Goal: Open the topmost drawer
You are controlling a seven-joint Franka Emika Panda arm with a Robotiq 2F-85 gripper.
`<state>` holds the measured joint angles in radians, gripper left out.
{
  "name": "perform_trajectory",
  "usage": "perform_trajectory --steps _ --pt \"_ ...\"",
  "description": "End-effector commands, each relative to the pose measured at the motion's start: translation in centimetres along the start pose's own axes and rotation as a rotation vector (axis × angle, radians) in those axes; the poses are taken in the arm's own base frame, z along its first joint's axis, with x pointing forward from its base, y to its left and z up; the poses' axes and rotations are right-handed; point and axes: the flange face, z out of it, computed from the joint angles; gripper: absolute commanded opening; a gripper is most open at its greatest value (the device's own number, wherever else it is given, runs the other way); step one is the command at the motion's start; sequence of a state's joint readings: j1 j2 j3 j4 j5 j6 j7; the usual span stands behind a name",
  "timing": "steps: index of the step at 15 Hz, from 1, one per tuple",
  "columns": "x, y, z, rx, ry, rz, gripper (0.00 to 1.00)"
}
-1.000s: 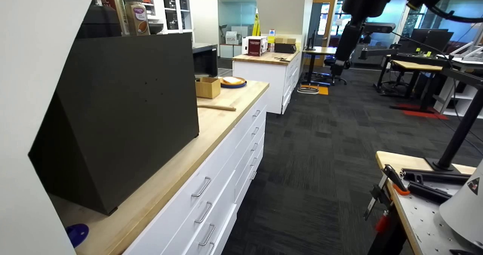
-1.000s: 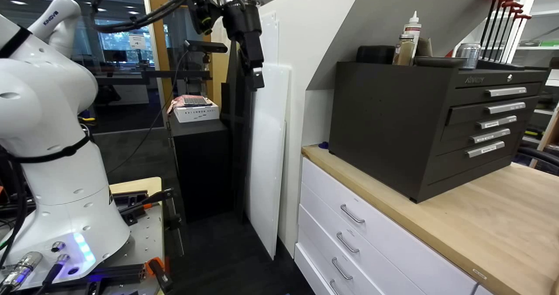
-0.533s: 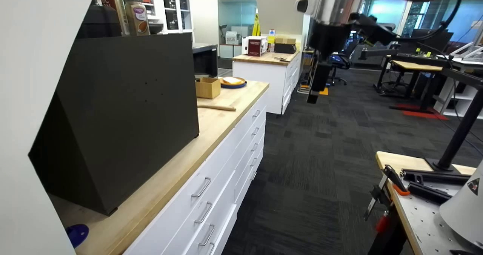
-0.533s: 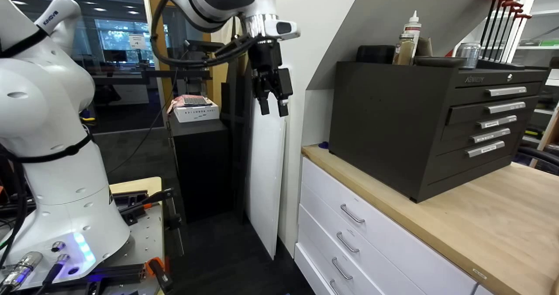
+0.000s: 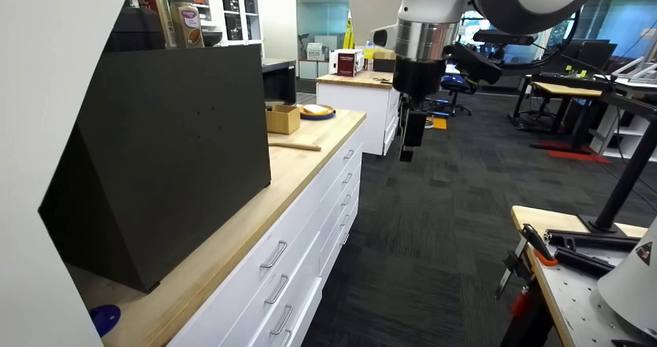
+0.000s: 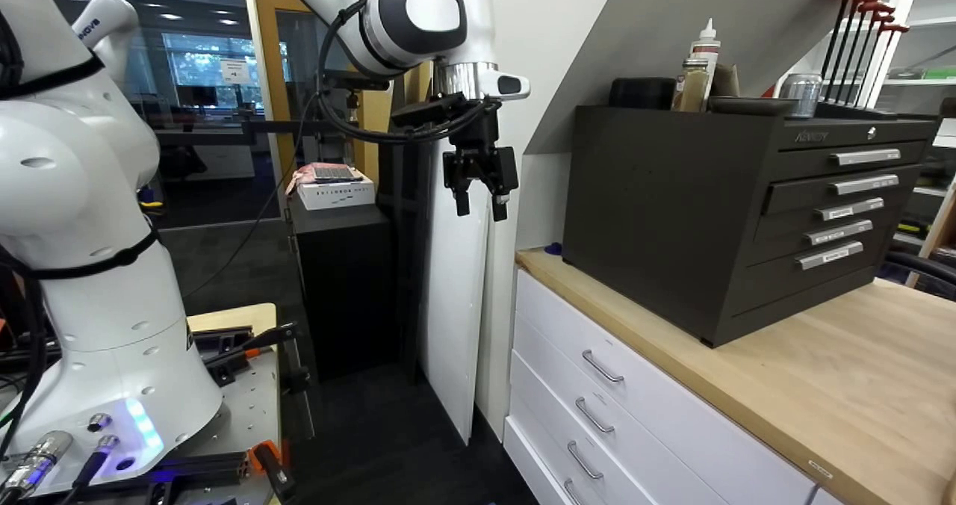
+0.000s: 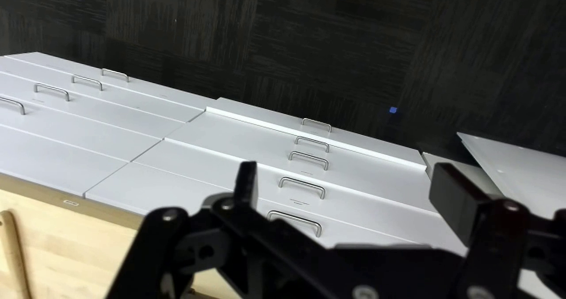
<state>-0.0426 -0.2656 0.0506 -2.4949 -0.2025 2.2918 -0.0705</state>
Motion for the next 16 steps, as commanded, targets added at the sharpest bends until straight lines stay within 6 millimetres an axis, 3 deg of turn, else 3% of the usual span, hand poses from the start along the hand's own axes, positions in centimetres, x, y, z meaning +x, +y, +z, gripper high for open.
perform_trajectory --steps 1,4,11,16 --pt "0.0 0.0 -0.1 0.000 0.000 -0.001 1.00" --pt "0.7 0.2 1.3 -0.002 -0.024 -0.020 1.00" --pt "4.5 0.7 7.6 -0.021 -0.043 -0.371 1.00" --pt "6.6 0.9 10.4 -0.068 0.054 -0.599 1.00"
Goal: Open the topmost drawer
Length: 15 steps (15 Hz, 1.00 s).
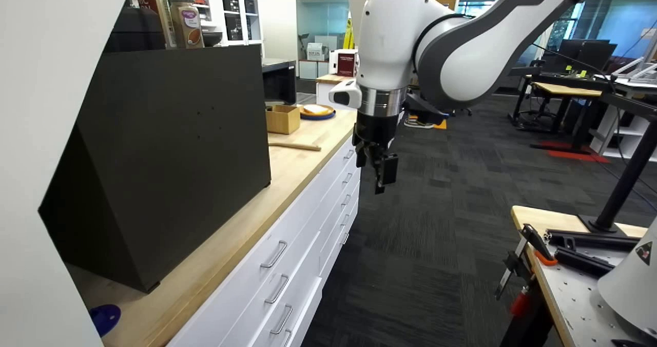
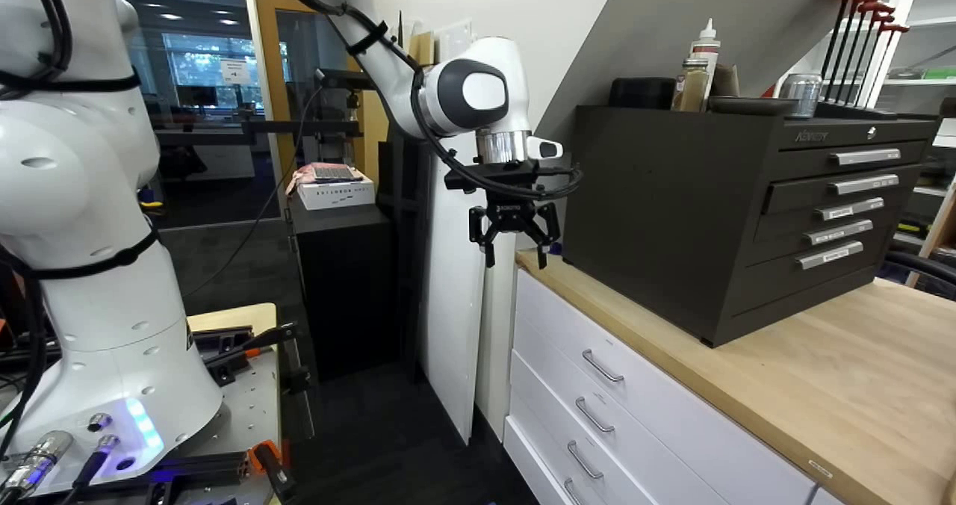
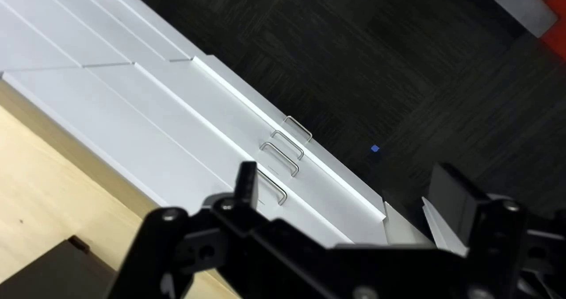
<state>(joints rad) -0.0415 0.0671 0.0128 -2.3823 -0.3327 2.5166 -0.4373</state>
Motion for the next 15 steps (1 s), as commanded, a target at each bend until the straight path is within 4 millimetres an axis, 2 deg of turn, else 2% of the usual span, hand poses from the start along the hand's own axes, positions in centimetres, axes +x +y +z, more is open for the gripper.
perform_trajectory --steps 1,3,8,9,10,15 --pt "1.2 0.5 1.2 -0.058 0.064 -0.180 1.00" --pt "1.4 -0.1 1.4 -0.070 0.095 -0.277 1.00" --pt "1.8 -1.1 0.4 -0.134 0.177 -0.488 1.00" --pt "2.0 -1.1 0.2 -0.129 0.183 -0.498 1.00" --pt "2.5 -0.6 1.0 -0.109 0.156 -0.443 1.00" --pt "2.7 -0.8 0.9 -0.114 0.161 -0.479 1.00"
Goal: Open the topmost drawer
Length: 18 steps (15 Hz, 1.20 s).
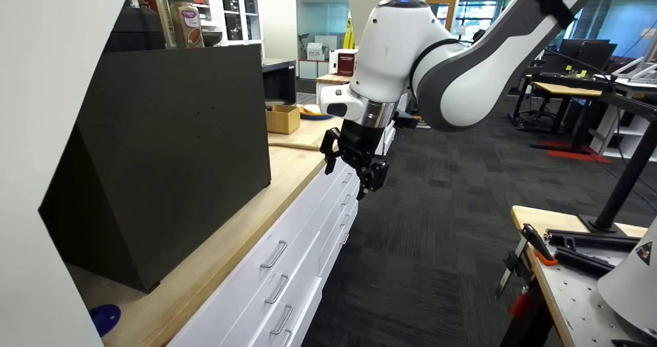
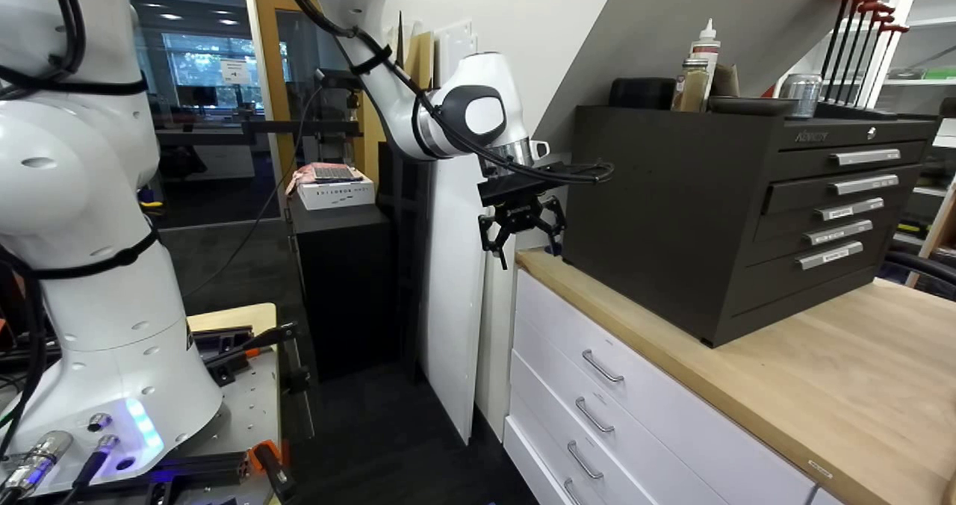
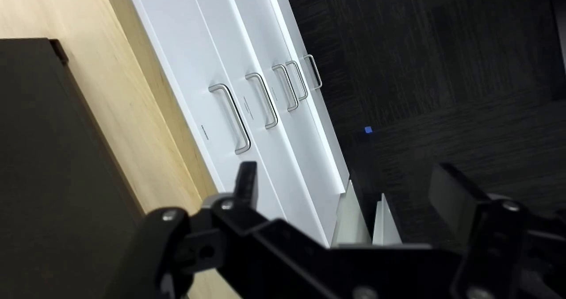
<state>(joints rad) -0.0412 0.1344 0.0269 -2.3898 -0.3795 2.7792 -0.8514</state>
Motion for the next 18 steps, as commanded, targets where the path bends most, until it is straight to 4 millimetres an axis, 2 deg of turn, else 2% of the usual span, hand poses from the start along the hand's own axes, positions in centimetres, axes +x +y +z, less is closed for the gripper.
perform_trajectory --steps 1,8,13,18 --pt "0.1 -0.1 0.2 -0.007 0.000 -0.010 1.00" --pt "-0.3 -1.2 3.3 -0.103 -0.026 -0.199 1.00" --pt "0.0 -2.1 5.3 -0.158 0.075 -0.266 1.00" --pt "0.3 -1.8 7.7 -0.203 0.154 -0.341 1.00"
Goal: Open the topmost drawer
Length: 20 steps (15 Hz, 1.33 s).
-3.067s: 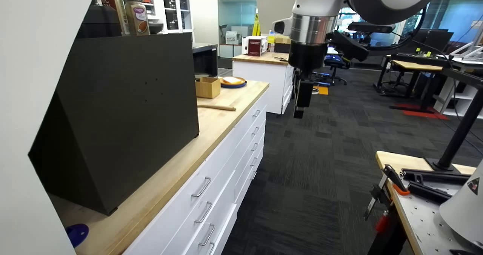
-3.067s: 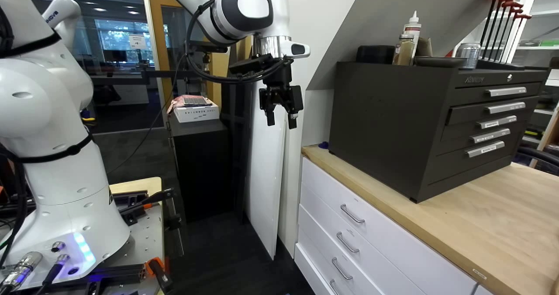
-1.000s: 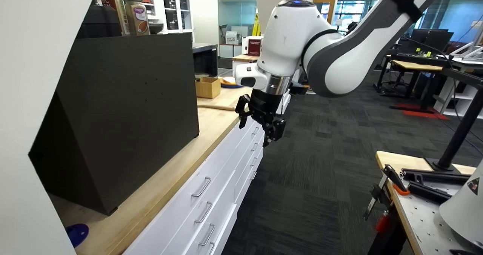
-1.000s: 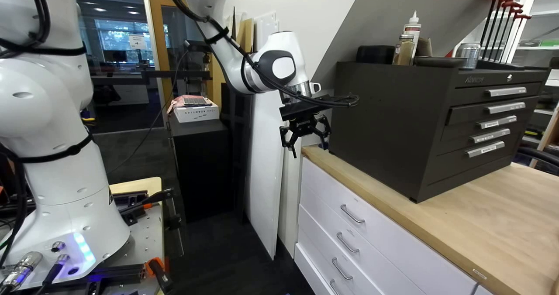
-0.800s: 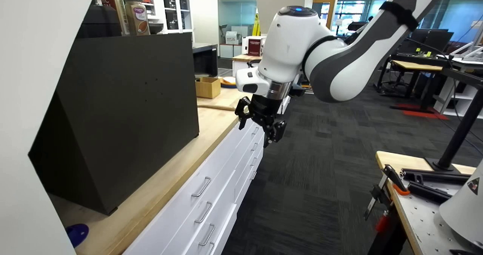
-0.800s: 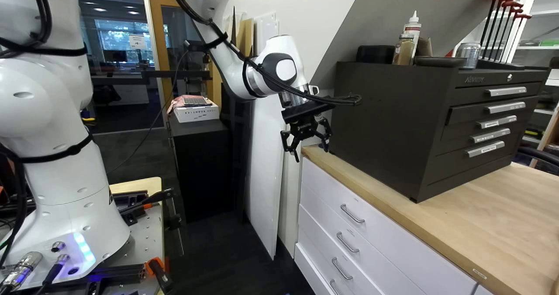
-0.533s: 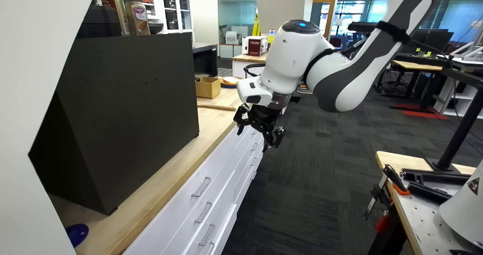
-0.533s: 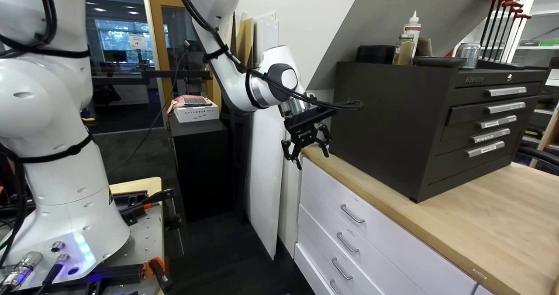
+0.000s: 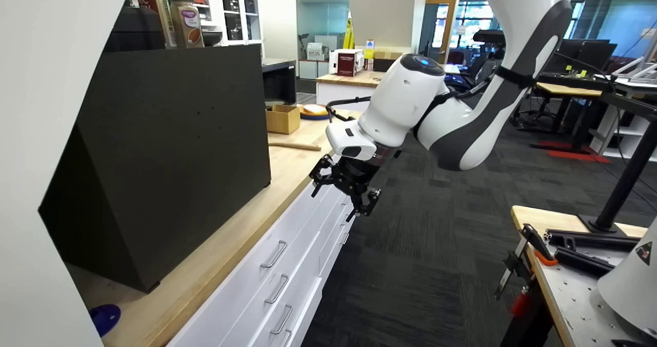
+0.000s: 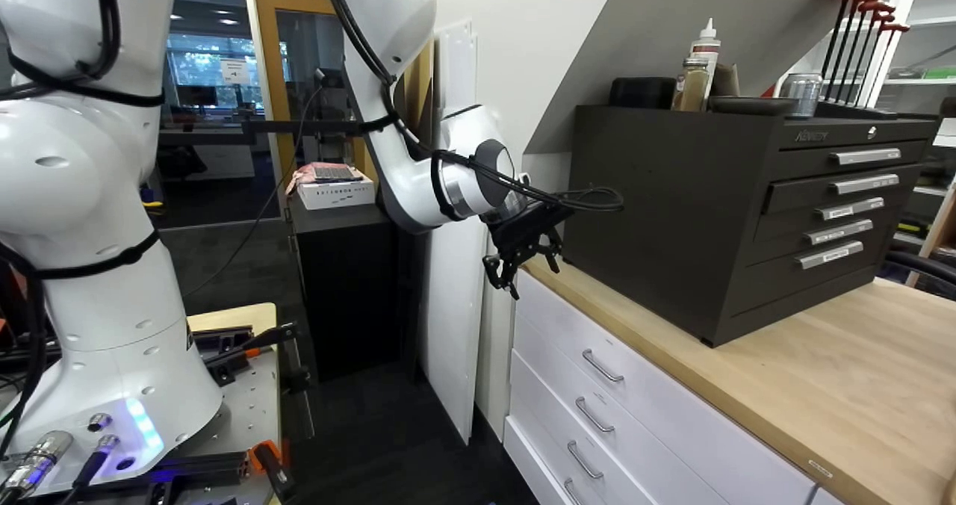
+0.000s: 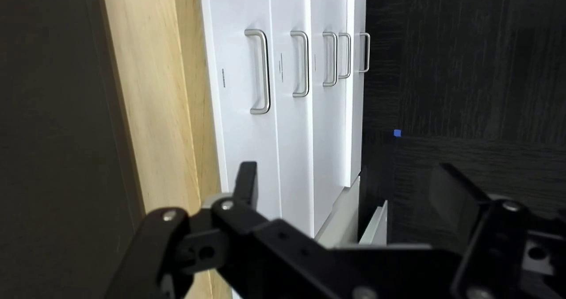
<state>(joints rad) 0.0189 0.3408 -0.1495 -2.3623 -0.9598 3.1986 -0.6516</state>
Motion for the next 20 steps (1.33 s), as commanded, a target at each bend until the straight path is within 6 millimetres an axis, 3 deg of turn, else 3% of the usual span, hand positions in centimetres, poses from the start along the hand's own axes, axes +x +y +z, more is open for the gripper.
perform_trajectory --steps 1,13,18,20 --pt "0.0 0.4 2.4 -0.034 0.039 -0.031 1.00" --pt "0.1 0.7 11.5 -0.044 0.027 -0.038 1.00" --pt "-0.2 0.3 13.6 -0.039 0.016 -0.043 1.00" --pt "-0.1 0.8 12.8 -0.050 0.007 -0.047 1.00"
